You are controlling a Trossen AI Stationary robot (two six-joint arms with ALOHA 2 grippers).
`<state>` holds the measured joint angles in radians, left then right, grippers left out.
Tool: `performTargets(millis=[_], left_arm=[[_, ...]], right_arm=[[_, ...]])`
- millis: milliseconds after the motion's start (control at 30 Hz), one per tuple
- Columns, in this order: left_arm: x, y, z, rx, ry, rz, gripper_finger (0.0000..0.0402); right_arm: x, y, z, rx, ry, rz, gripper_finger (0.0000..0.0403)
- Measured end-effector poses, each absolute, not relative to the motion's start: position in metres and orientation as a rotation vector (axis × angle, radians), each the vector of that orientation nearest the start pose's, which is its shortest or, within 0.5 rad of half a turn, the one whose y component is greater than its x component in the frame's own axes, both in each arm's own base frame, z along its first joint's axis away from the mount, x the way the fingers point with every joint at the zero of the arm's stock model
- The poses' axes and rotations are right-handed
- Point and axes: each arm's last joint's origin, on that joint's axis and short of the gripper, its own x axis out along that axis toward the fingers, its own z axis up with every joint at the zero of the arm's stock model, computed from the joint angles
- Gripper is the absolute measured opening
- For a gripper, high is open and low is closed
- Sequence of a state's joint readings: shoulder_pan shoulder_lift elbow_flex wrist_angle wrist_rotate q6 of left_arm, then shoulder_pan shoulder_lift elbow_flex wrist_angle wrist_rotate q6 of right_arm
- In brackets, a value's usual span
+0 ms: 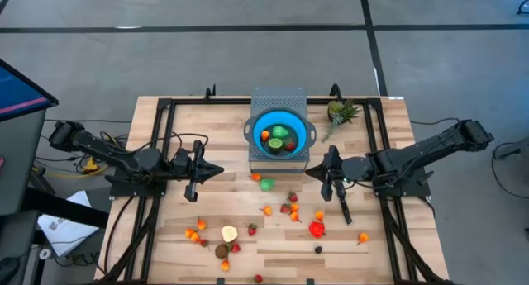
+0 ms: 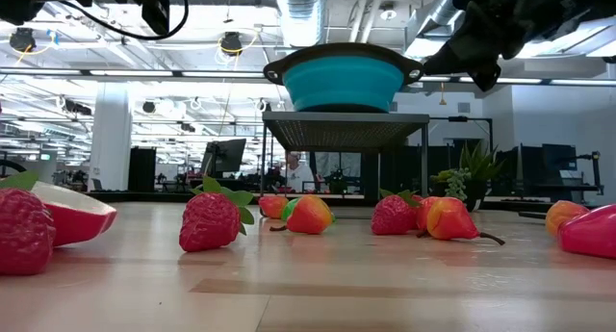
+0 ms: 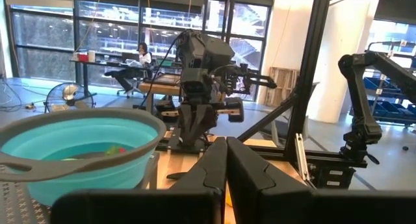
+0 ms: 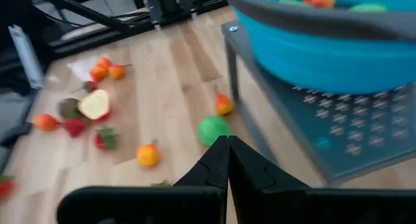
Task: Pick & Place Fruit
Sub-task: Put the peach into the strainer bowl
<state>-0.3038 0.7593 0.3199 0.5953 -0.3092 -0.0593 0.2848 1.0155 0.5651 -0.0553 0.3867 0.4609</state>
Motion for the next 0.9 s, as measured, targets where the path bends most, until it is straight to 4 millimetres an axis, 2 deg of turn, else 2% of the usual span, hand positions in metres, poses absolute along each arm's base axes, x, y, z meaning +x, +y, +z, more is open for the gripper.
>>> performTargets(millis=[200, 367, 467, 767, 900], left_arm=[[0.165, -0.042, 0.25, -0.106, -0.148, 0.001, 0.0002], [0.165, -0.042, 0.25, -0.106, -0.148, 0.001, 0.0002], [0.165, -0.042, 0.25, -0.109, -0.148, 0.001, 0.0002], [0.165, -0.042, 0.25, -0.11, -0.146, 0.001, 0.0002], [0.165, -0.042, 0.25, -0.109, -0.145, 0.001, 0.0002]], right_arm=[[0.208, 0.055, 0.242, 0.367, 0.516, -0.235, 0.0], [0.213, 0.064, 0.245, 0.468, 0.686, -0.315, 0.0], [0.218, 0.072, 0.245, 0.543, 0.813, -0.299, 0.0], [0.233, 0.089, 0.221, 0.661, 1.078, -0.244, 0.0001], [0.232, 0.088, 0.207, 0.674, 1.223, -0.273, 0.0029]])
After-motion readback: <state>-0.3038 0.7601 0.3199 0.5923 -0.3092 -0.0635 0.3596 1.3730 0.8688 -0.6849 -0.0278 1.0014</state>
